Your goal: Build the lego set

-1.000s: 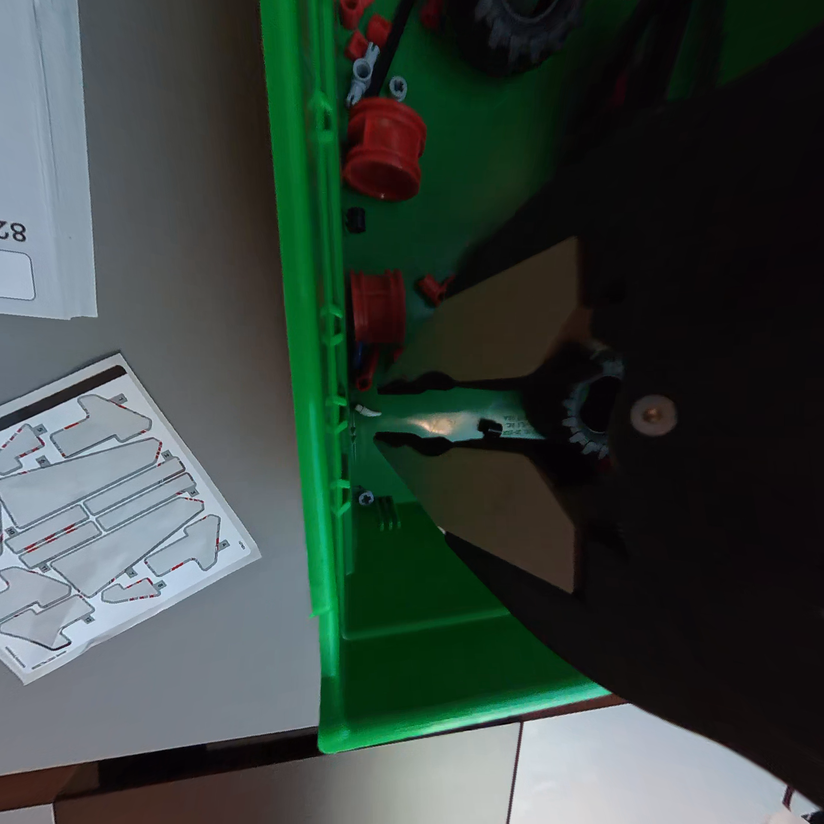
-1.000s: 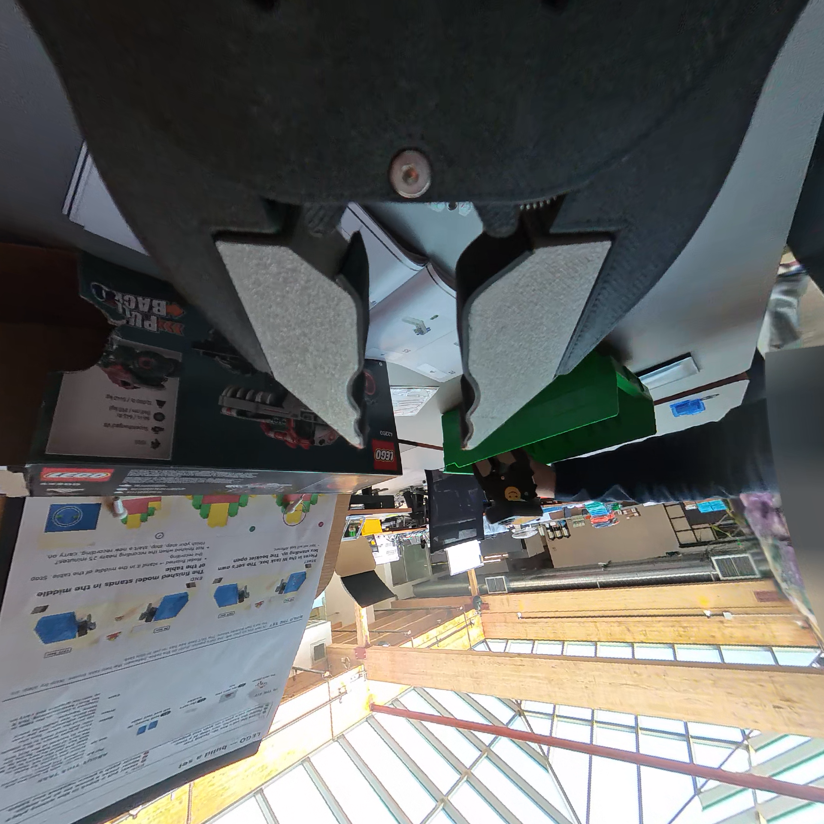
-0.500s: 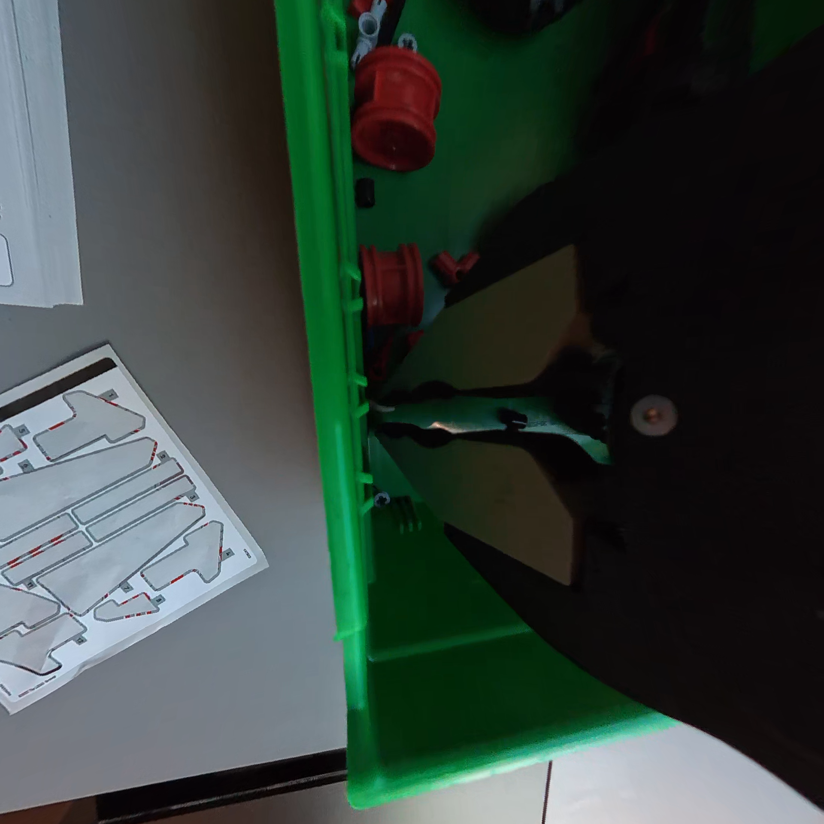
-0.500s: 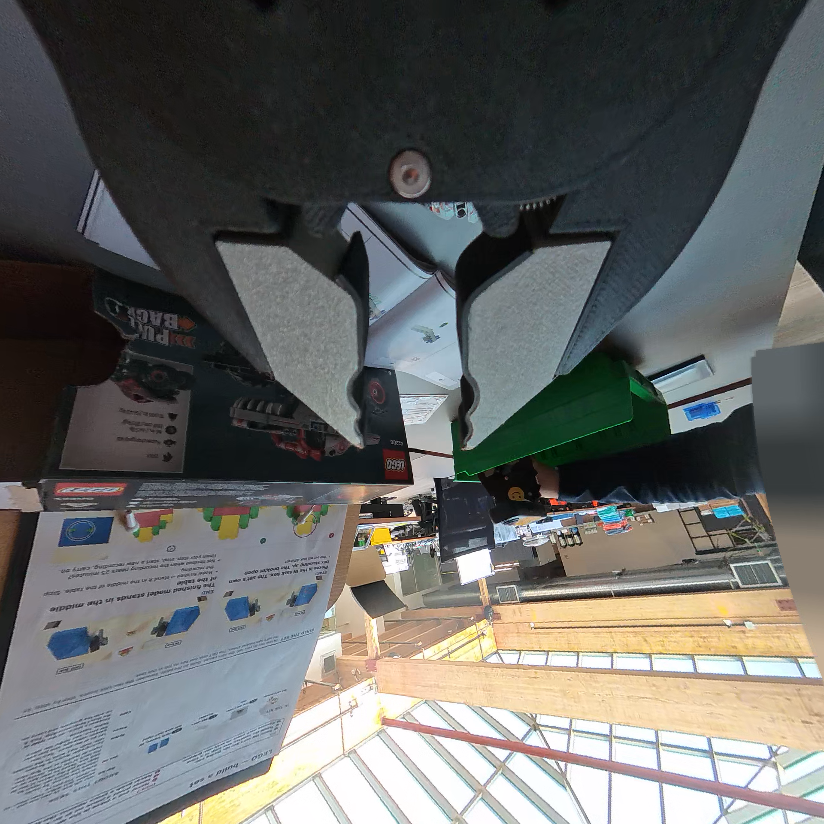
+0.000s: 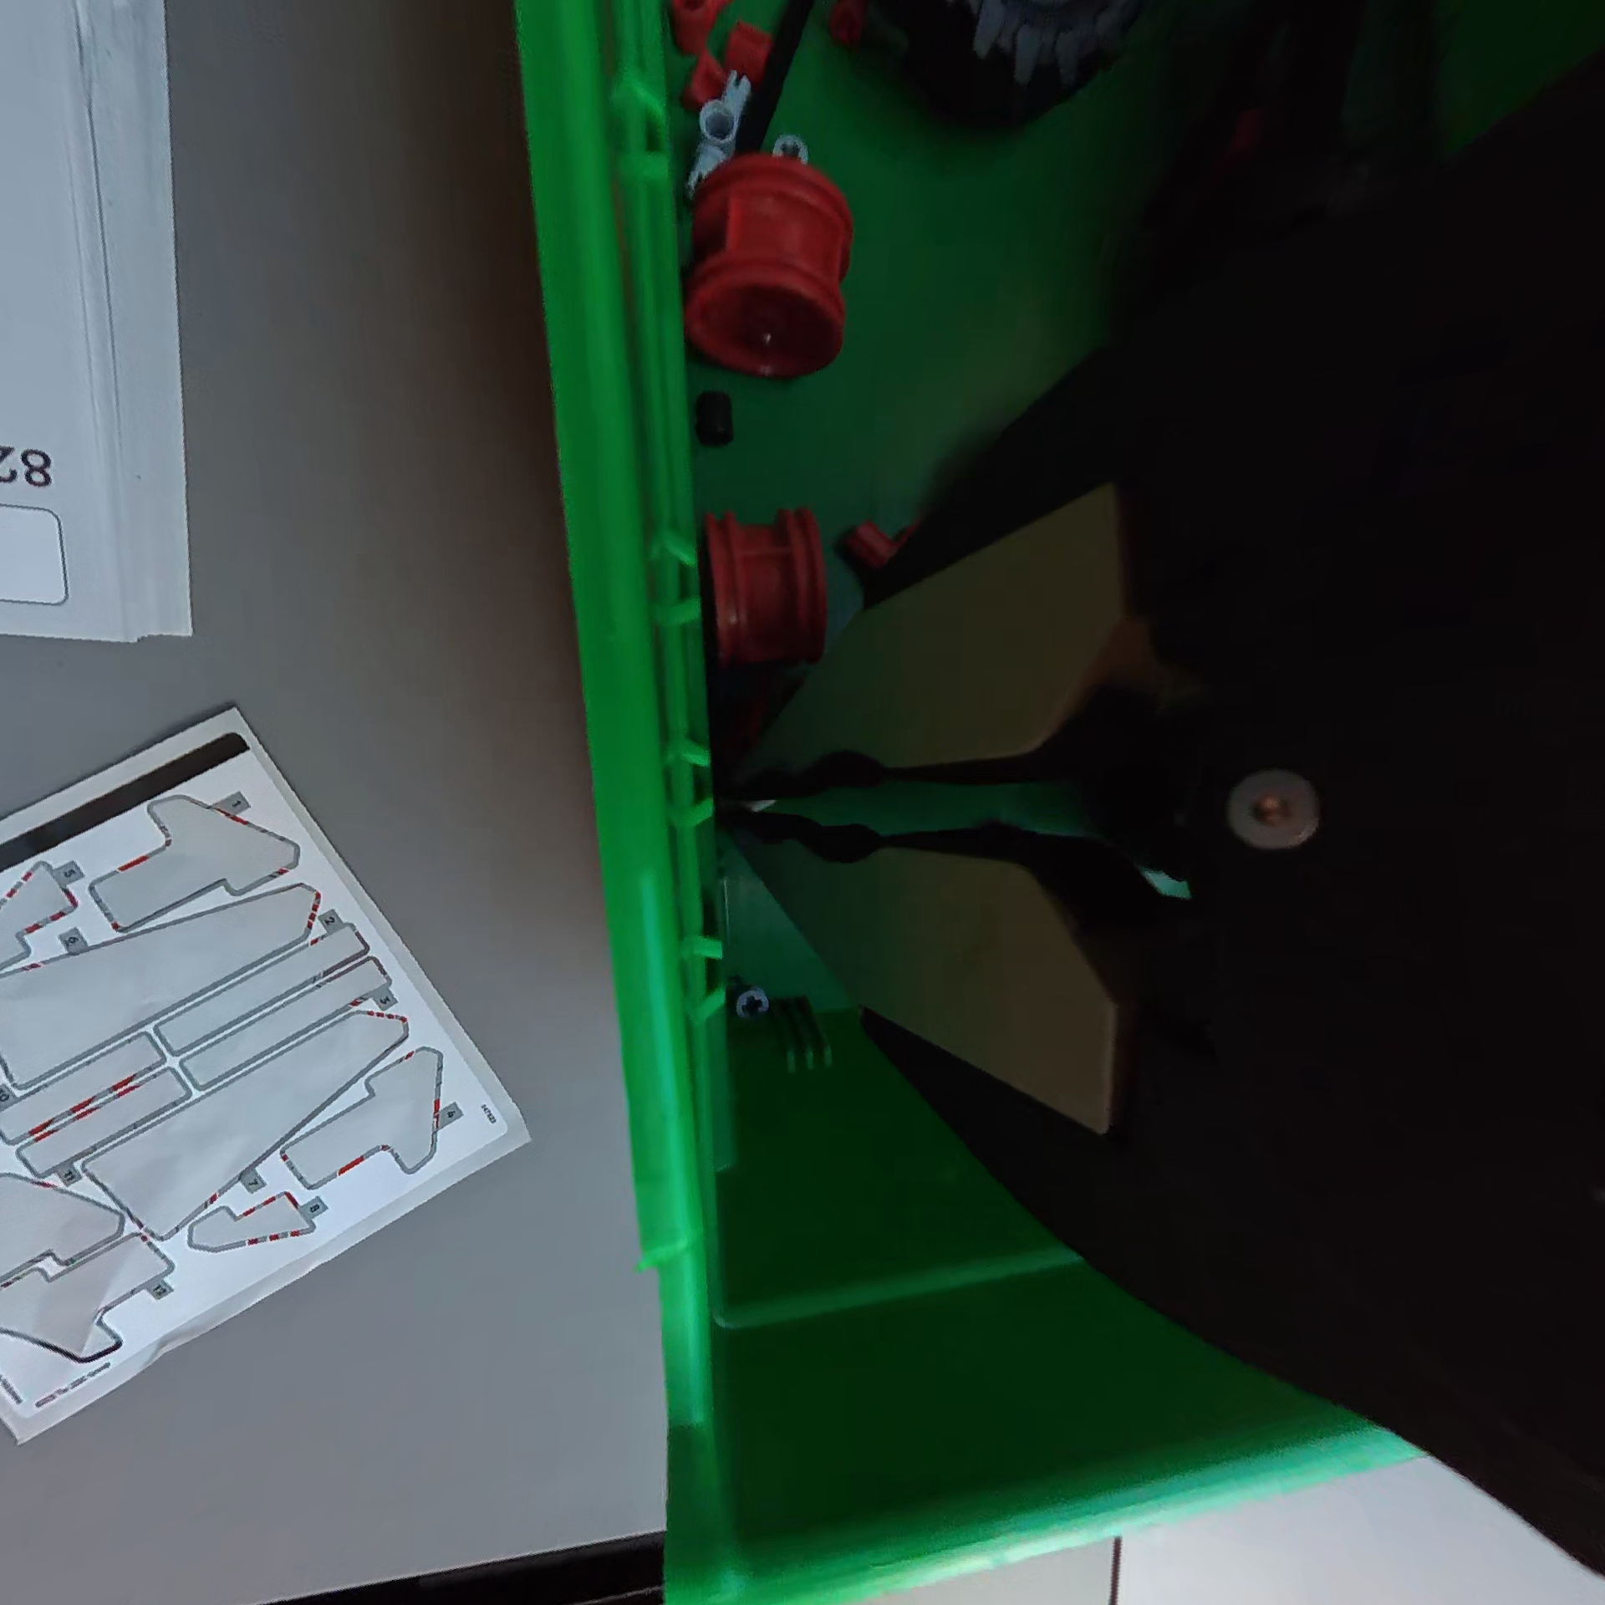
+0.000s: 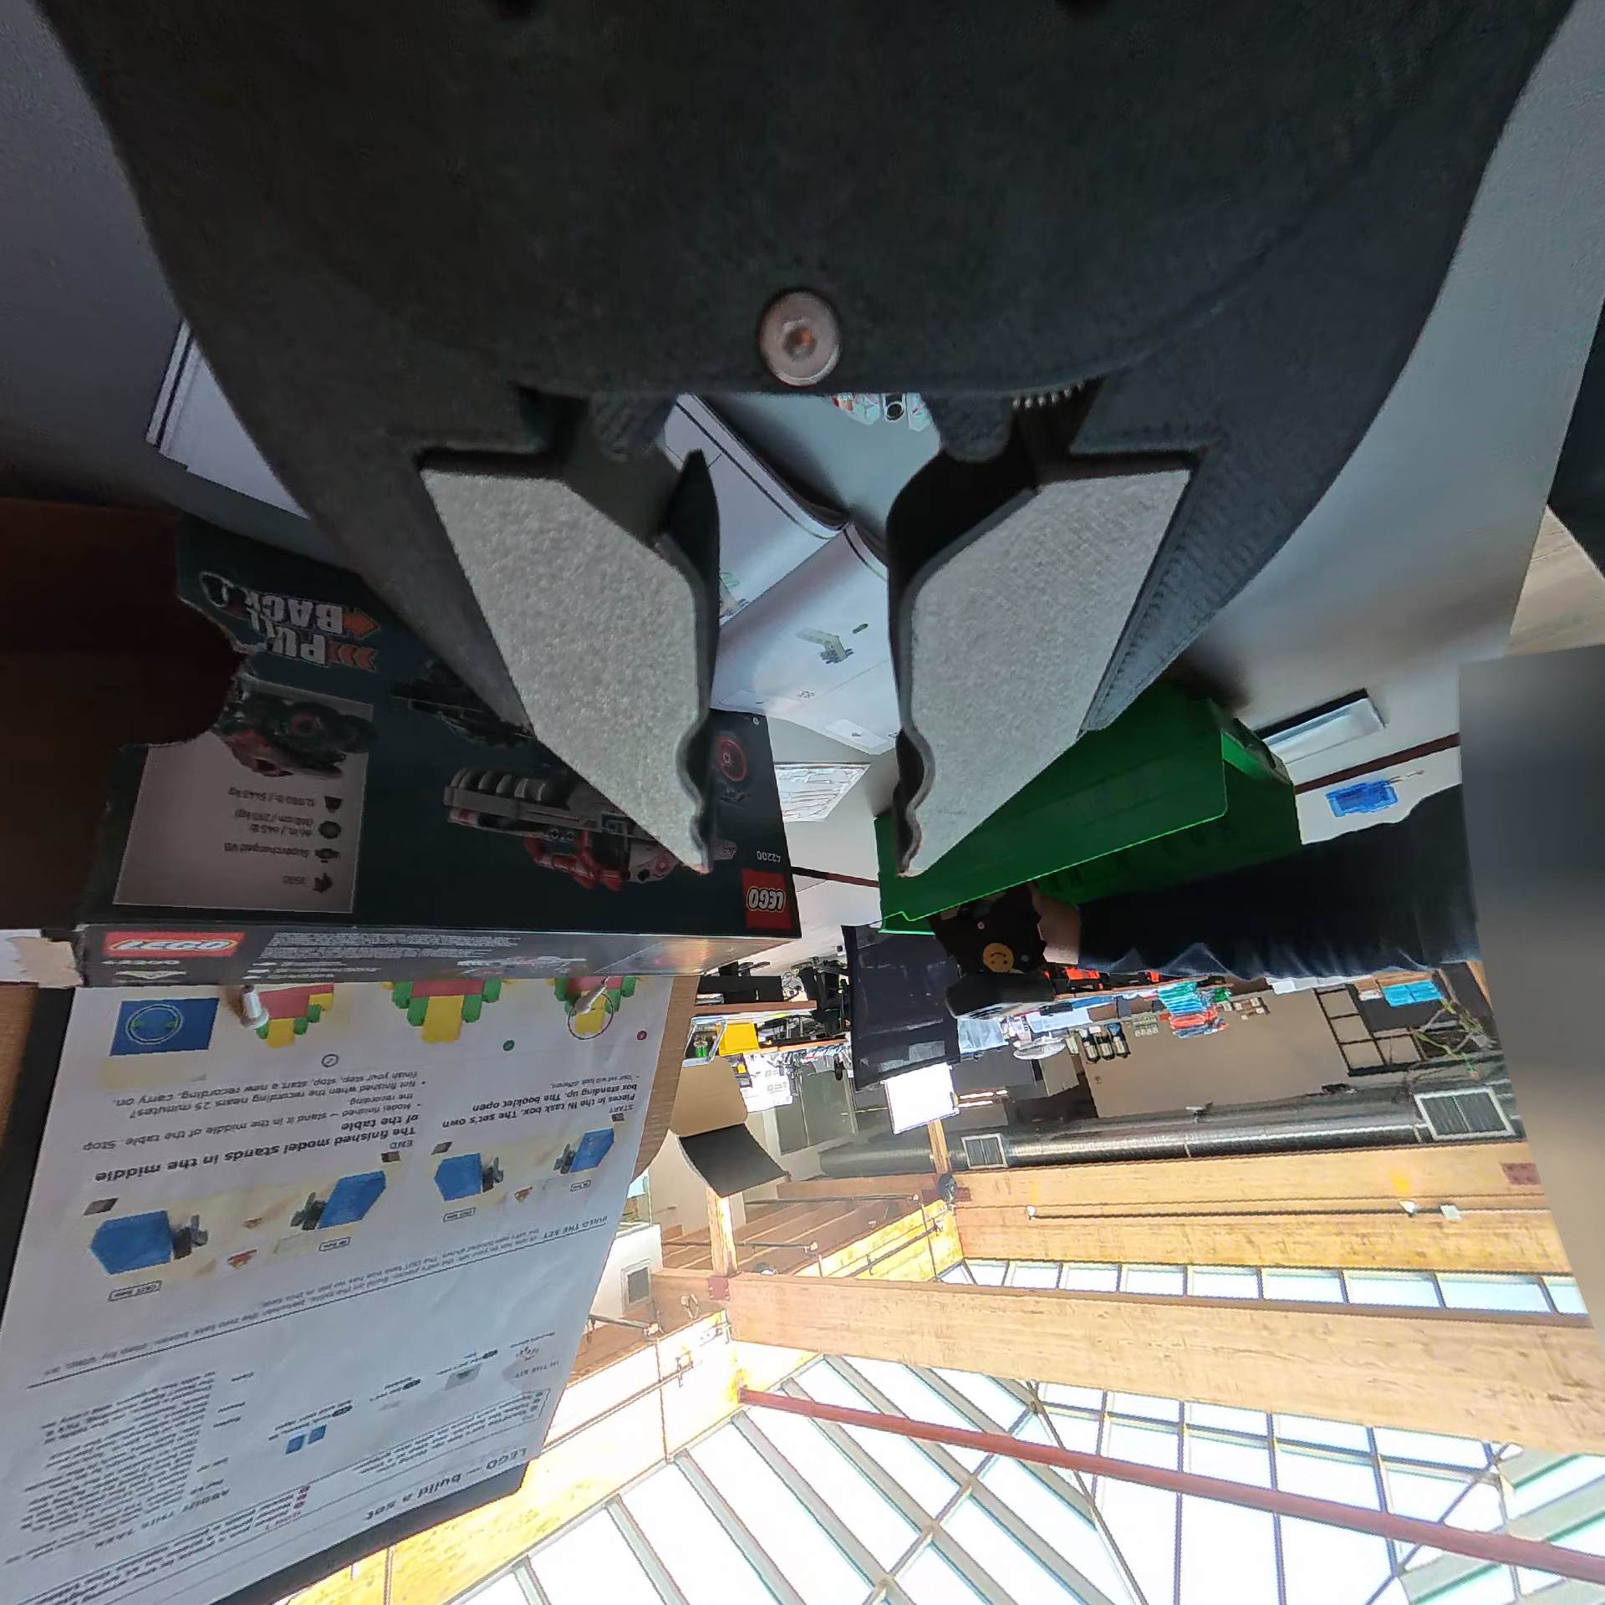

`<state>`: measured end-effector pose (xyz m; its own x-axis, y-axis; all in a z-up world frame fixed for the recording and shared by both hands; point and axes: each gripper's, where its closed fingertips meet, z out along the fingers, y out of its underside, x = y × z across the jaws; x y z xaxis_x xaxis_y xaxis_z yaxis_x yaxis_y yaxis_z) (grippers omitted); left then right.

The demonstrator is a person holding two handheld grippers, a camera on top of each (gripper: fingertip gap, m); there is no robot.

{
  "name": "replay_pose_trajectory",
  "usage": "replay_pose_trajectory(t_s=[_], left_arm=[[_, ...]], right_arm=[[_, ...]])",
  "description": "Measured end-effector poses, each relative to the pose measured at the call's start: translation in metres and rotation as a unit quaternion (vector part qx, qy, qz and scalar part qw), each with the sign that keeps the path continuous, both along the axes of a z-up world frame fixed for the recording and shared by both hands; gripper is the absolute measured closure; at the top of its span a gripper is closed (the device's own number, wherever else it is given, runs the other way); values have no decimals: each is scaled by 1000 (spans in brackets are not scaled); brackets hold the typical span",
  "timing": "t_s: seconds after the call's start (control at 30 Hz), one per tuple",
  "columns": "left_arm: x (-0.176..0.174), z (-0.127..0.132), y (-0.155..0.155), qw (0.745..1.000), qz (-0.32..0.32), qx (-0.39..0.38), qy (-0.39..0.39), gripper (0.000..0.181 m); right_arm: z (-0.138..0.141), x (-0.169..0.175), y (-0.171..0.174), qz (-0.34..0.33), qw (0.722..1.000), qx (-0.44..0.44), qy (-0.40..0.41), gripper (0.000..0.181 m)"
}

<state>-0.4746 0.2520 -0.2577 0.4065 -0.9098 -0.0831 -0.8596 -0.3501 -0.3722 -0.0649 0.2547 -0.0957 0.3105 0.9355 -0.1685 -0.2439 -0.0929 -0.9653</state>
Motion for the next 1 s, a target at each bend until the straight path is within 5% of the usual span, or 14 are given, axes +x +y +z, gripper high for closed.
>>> replay_pose_trajectory(t_s=[0.4, 0.53, 0.7, 0.87, 1.0], left_arm=[[-13, 27, 3, 999, 16, 42, 13, 181], [-20, 62, -6, 996, 31, 83, -3, 181], [-17, 142, -34, 982, 43, 176, -52, 181], [39, 218, -81, 959, 10, 267, -89, 181], [125, 217, -127, 954, -50, 280, -92, 181]], right_arm=[[2, 0, -2, 2, 1000, 2, 4, 145], [2, 1, -2, 2, 1000, 2, 5, 145], [8, 0, -9, 9, 1000, 12, 12, 145], [17, 0, -19, 25, 999, 25, 28, 145], [24, -1, -28, 41, 998, 36, 38, 145]])
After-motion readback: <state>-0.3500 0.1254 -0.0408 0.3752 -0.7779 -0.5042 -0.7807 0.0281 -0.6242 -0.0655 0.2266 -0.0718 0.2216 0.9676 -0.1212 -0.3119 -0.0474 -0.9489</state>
